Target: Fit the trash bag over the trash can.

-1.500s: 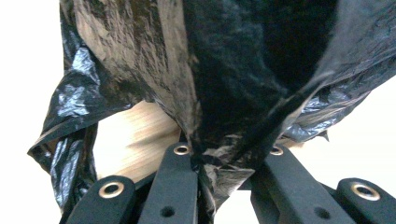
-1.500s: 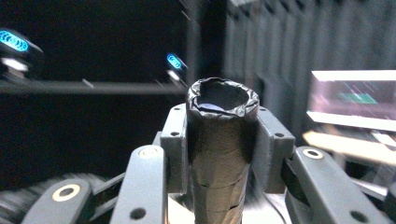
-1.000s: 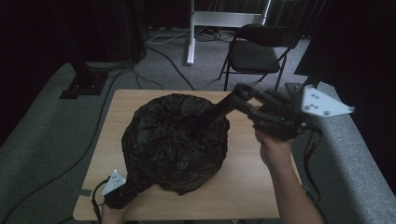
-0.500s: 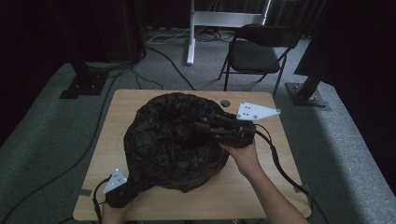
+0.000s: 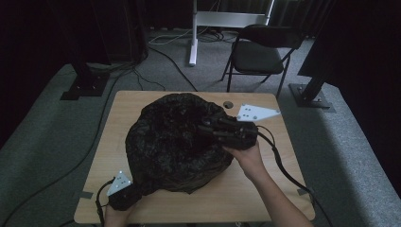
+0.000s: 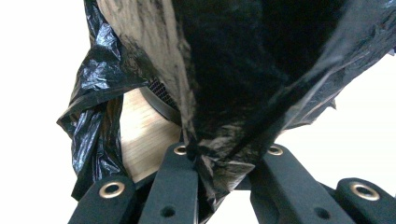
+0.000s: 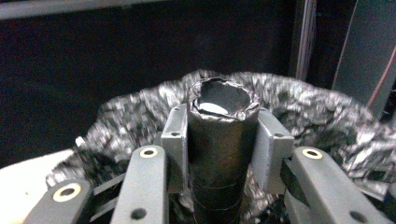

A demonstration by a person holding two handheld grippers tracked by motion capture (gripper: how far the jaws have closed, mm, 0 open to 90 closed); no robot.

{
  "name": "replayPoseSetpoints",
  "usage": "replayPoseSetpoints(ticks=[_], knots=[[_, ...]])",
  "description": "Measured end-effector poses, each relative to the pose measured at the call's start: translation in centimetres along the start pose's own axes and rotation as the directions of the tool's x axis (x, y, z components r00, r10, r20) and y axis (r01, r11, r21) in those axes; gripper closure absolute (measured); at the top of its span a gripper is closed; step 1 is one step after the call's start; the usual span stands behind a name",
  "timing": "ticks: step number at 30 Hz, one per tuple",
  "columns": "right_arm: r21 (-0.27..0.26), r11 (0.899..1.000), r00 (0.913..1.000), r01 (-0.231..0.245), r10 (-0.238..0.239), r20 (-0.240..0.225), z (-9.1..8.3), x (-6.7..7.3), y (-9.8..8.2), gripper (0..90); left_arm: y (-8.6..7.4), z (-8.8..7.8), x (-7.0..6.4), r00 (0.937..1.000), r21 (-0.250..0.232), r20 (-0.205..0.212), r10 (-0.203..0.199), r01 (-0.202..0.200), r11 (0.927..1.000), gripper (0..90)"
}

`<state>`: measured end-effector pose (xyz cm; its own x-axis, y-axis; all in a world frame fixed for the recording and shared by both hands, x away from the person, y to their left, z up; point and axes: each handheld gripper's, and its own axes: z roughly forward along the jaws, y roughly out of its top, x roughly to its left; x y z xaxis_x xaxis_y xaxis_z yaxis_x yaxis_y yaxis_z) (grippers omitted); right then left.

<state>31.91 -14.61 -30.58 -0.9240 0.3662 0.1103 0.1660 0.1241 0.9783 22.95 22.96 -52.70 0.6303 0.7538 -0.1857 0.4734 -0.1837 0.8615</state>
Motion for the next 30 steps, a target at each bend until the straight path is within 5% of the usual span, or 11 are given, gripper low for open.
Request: replayPoseSetpoints(ticks=[5, 9, 14, 19, 21, 23, 28, 30], knots=[[-0.08, 0.997, 0.9997, 0.023, -0.024, -0.007, -1.1, 0.6, 2.5, 62.3, 0.0, 0.1, 0.0, 1.0, -0.005, 0.004, -0.002, 0.002, 1.0, 84.0], [-0.177, 0.981, 0.996, 0.082, -0.087, -0.022, -2.4, 2.2, 5.2, 62.3, 0.1, 0.1, 0.0, 1.0, -0.008, 0.003, -0.002, 0.002, 1.0, 84.0], [-0.277, 0.945, 0.9832, 0.176, -0.182, 0.002, -3.8, 4.3, 8.9, 62.4, 0.1, 0.1, -0.1, 1.0, -0.008, 0.007, -0.001, 0.002, 1.0, 84.0], [-0.386, 0.889, 0.9628, 0.247, -0.27, -0.006, -4.7, 6.8, 11.0, 62.4, 0.1, 0.1, -0.1, 1.0, -0.008, 0.007, -0.002, 0.002, 1.0, 84.0], [-0.41, 0.876, 0.9564, 0.254, -0.291, -0.029, -4.8, 7.6, 11.3, 62.4, 0.1, 0.1, -0.1, 1.0, -0.01, 0.005, -0.002, 0.002, 1.0, 84.0], [-0.405, 0.88, 0.9531, 0.248, -0.296, -0.061, -4.3, 8.1, 11.0, 62.4, 0.1, 0.0, -0.1, 1.0, -0.01, 0.006, -0.003, 0.003, 0.9999, 84.0], [-0.254, 0.946, 0.9623, 0.201, -0.239, -0.129, -1.1, 8.1, 8.9, 62.4, 0.1, -0.1, -0.2, 1.0, -0.014, 0.007, 0.002, -0.002, 0.9999, 84.0], [-0.183, 0.964, 0.9655, 0.192, -0.219, -0.141, 0.4, 8.0, 7.7, 62.3, 0.2, -0.3, -0.2, 1.0, -0.023, 0.007, 0.002, -0.002, 0.9997, 84.0]])
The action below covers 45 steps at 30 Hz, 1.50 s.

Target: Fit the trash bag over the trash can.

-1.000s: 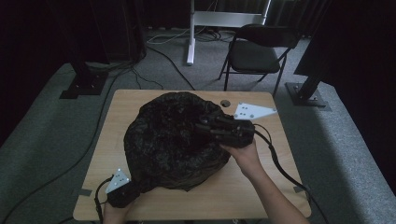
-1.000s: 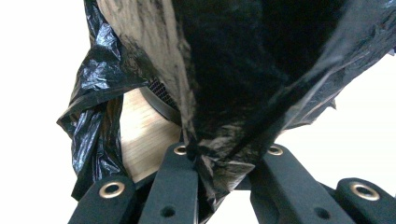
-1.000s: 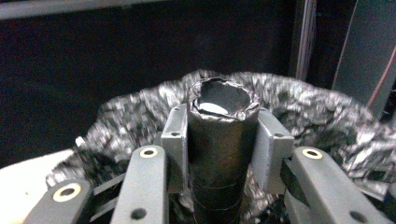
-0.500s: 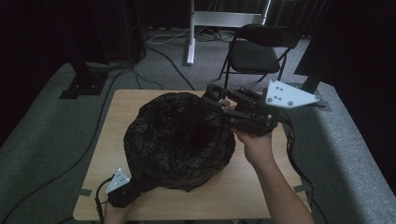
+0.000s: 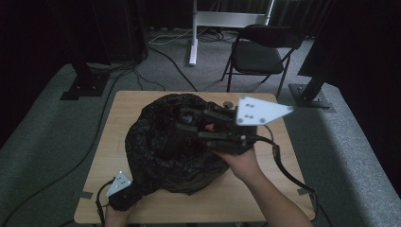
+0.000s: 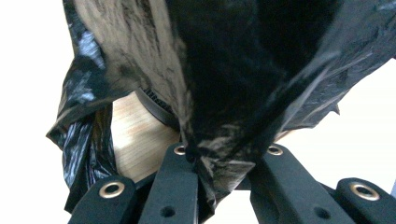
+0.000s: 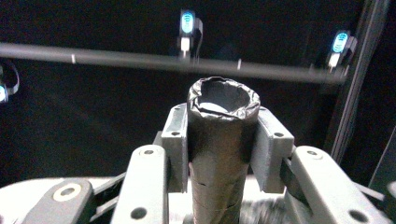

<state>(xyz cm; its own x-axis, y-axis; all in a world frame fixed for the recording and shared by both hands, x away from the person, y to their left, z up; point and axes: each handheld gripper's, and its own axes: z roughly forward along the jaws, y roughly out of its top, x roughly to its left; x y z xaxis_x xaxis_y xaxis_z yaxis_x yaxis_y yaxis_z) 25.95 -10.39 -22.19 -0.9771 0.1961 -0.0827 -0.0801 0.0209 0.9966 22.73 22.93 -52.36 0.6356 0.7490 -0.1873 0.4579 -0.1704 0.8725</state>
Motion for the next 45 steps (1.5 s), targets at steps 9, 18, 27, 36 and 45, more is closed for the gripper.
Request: replayPoseSetpoints(ticks=[9, 18, 27, 36, 45], knots=[[0.099, 0.985, 0.9897, -0.143, 0.141, 0.025, 0.9, -1.2, -4.5, 62.4, 0.3, -0.6, 0.2, 0.9999, -0.034, -0.003, 0.01, -0.01, 0.9994, 84.0], [0.231, 0.949, 0.9761, -0.214, 0.199, 0.088, 1.4, -2.5, -7.6, 62.5, 0.4, -0.5, 0.0, 0.9997, -0.042, 0.004, 0.023, -0.023, 0.9989, 89.9], [0.292, 0.93, 0.9742, -0.223, 0.201, 0.103, 2.0, -2.8, -8.3, 62.7, 0.5, -0.6, 0.0, 0.9998, -0.057, -0.001, 0.018, -0.018, 0.9982, 90.0], [0.368, 0.911, 0.9819, -0.186, 0.159, 0.103, 2.5, -2.5, -8.8, 62.7, 0.6, -0.6, -0.1, 0.9997, -0.066, -0.001, 0.025, -0.025, 0.9975, 90.0], [0.241, 0.957, 0.9826, -0.163, 0.136, 0.127, 0.5, -3.9, -6.1, 62.7, 0.4, -0.5, 0.0, 0.9998, -0.059, -0.002, 0.019, -0.019, 0.9981, 90.0]])
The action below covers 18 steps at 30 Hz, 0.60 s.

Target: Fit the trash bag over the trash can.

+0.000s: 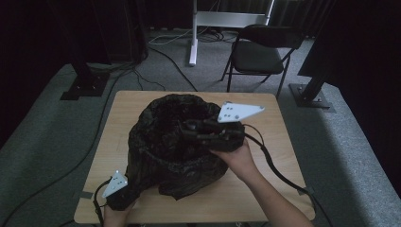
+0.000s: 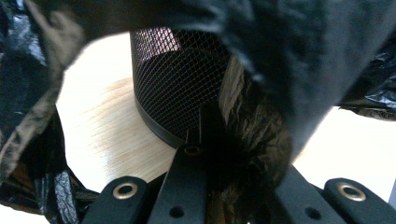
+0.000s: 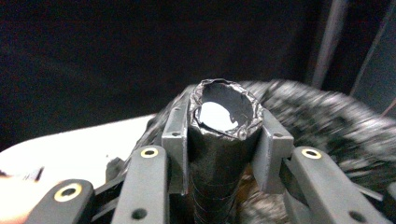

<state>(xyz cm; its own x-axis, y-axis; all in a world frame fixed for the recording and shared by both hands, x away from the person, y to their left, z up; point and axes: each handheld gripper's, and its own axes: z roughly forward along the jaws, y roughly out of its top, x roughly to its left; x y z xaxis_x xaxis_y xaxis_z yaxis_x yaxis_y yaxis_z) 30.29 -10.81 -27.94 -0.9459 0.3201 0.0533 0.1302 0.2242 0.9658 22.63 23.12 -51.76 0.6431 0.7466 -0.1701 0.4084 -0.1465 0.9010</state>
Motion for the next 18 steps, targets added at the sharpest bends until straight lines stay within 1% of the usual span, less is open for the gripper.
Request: replayPoseSetpoints(ticks=[2, 4, 6, 8, 11, 12, 14, 16, 17, 18], knots=[[-0.02, 1.0, 0.9996, 0.007, -0.007, 0.029, -0.6, -0.6, 1.0, 62.7, 0.0, 0.1, 0.0, 1.0, 0.003, 0.001, -0.001, 0.001, 1.0, 90.0], [-0.053, 0.998, 0.9981, 0.031, -0.028, 0.055, -1.1, -1.2, 2.3, 62.7, 0.0, 0.1, 0.0, 1.0, 0.005, 0.003, 0.001, -0.001, 1.0, 90.0], [-0.074, 0.996, 0.9964, 0.043, -0.037, 0.076, -1.6, -1.6, 3.2, 62.7, -0.1, 0.1, 0.0, 1.0, 0.004, 0.001, -0.002, 0.002, 1.0, 90.0], [-0.087, 0.994, 0.9905, 0.072, -0.061, 0.123, -2.1, -2.0, 4.2, 62.7, -0.1, 0.1, 0.0, 1.0, 0.001, 0.003, -0.006, 0.006, 1.0, 90.0], [-0.06, 0.992, 0.9756, 0.111, -0.097, 0.197, -2.8, -2.4, 5.0, 62.7, -0.1, 0.1, 0.0, 1.0, 0.0, 0.005, -0.006, 0.006, 1.0, 90.0], [-0.049, 0.991, 0.9691, 0.121, -0.108, 0.222, -3.0, -2.5, 5.1, 62.7, -0.1, 0.1, 0.1, 1.0, 0.0, 0.005, -0.005, 0.005, 1.0, 90.0], [-0.015, 0.992, 0.9584, 0.124, -0.116, 0.261, -3.3, -2.9, 5.1, 62.7, -0.1, 0.1, 0.1, 1.0, 0.001, 0.005, -0.008, 0.008, 1.0, 90.0], [0.013, 0.992, 0.9504, 0.129, -0.127, 0.284, -3.2, -3.2, 4.8, 62.7, -0.1, 0.2, 0.1, 0.9999, 0.001, 0.006, -0.01, 0.01, 0.9999, 90.0], [0.04, 0.991, 0.9448, 0.127, -0.133, 0.299, -2.9, -3.4, 4.5, 62.7, -0.1, 0.2, 0.1, 1.0, 0.001, 0.006, -0.007, 0.007, 1.0, 90.0], [0.055, 0.99, 0.9418, 0.129, -0.14, 0.306, -2.7, -3.5, 4.2, 62.7, -0.1, 0.2, 0.1, 0.9999, 0.001, 0.007, -0.008, 0.008, 1.0, 90.0]])
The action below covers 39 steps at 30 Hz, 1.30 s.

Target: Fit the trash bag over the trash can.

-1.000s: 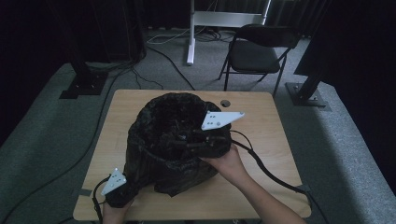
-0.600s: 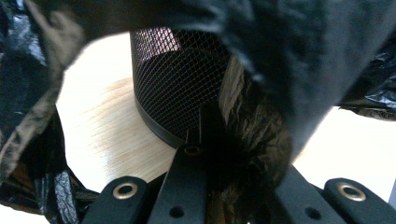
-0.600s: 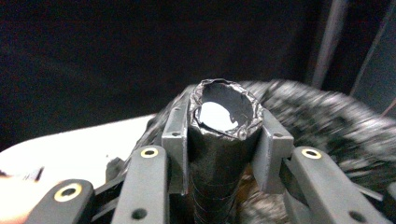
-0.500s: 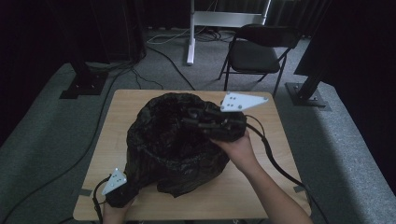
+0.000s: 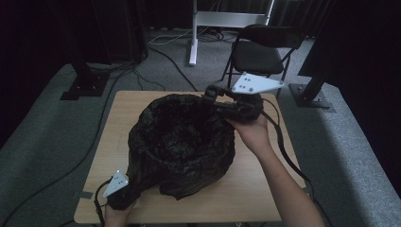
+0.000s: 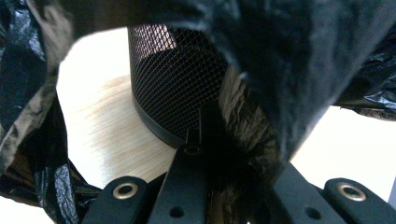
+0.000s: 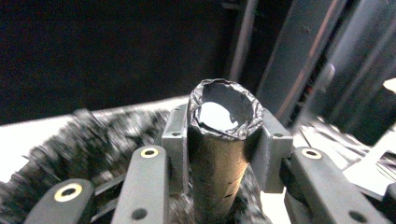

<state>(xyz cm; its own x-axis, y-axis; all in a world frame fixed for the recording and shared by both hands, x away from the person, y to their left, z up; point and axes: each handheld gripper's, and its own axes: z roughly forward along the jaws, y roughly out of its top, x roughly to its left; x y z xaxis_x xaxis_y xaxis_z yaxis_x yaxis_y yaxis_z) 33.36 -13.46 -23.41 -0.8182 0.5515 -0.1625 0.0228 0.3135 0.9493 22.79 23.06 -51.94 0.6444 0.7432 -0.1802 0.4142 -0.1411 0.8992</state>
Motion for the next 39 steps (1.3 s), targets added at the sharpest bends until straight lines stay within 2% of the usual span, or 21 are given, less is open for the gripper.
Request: replayPoseSetpoints(ticks=[2, 5, 7, 11, 14, 16, 20, 23, 27, 29, 34, 39], knots=[[0.055, 0.998, 0.9999, -0.006, 0.007, -0.009, 1.0, 0.0, -0.8, 62.7, 0.0, 0.0, 0.0, 1.0, -0.003, -0.003, -0.002, 0.002, 1.0, 90.0], [0.089, 0.996, 0.9997, 0.008, -0.006, -0.025, 2.2, 0.2, -2.0, 62.7, 0.0, -0.1, 0.0, 1.0, -0.004, -0.004, -0.003, 0.003, 1.0, 90.0], [0.123, 0.992, 0.9995, -0.001, 0.005, -0.03, 2.9, 0.3, -2.8, 62.7, 0.0, -0.2, 0.1, 1.0, -0.006, -0.007, -0.001, 0.001, 1.0, 90.0], [0.174, 0.984, 0.9986, -0.025, 0.033, -0.042, 4.0, 0.0, -4.4, 62.7, 0.0, -0.2, 0.2, 1.0, -0.006, -0.005, -0.004, 0.004, 1.0, 90.0], [0.186, 0.982, 0.9974, -0.043, 0.053, -0.05, 4.4, -0.3, -5.4, 62.8, 0.0, -0.2, 0.2, 1.0, -0.007, -0.005, -0.004, 0.004, 1.0, 90.0], [0.21, 0.976, 0.9962, -0.057, 0.069, -0.052, 4.7, -0.5, -6.0, 62.8, 0.0, -0.2, 0.2, 1.0, -0.007, -0.005, -0.005, 0.005, 1.0, 90.0], [0.198, 0.977, 0.994, -0.082, 0.094, -0.055, 4.6, -1.0, -6.4, 62.8, 0.0, -0.2, 0.2, 1.0, -0.007, -0.007, -0.003, 0.003, 1.0, 90.0], [0.21, 0.972, 0.9912, -0.102, 0.117, -0.061, 4.6, -1.3, -6.5, 62.8, 0.0, -0.2, 0.2, 1.0, -0.01, -0.006, -0.002, 0.002, 0.9999, 90.0], [0.198, 0.973, 0.9879, -0.115, 0.133, -0.079, 4.4, -1.4, -6.6, 62.8, 0.0, -0.2, 0.1, 0.9999, -0.013, -0.009, -0.004, 0.004, 0.9999, 90.0], [0.174, 0.978, 0.9868, -0.116, 0.134, -0.091, 4.0, -1.3, -6.3, 62.8, -0.1, -0.2, 0.2, 0.9999, -0.012, -0.008, -0.009, 0.009, 0.9999, 90.0], [0.115, 0.985, 0.9841, -0.125, 0.138, -0.111, 2.0, -1.3, -5.0, 62.8, -0.1, -0.2, 0.2, 0.9999, -0.012, -0.009, -0.008, 0.008, 0.9999, 90.0], [0.055, 0.992, 0.9855, -0.116, 0.122, -0.119, -1.1, -0.7, -3.0, 62.8, 0.0, -0.2, 0.2, 1.0, -0.009, -0.005, -0.005, 0.005, 0.9999, 90.0]])
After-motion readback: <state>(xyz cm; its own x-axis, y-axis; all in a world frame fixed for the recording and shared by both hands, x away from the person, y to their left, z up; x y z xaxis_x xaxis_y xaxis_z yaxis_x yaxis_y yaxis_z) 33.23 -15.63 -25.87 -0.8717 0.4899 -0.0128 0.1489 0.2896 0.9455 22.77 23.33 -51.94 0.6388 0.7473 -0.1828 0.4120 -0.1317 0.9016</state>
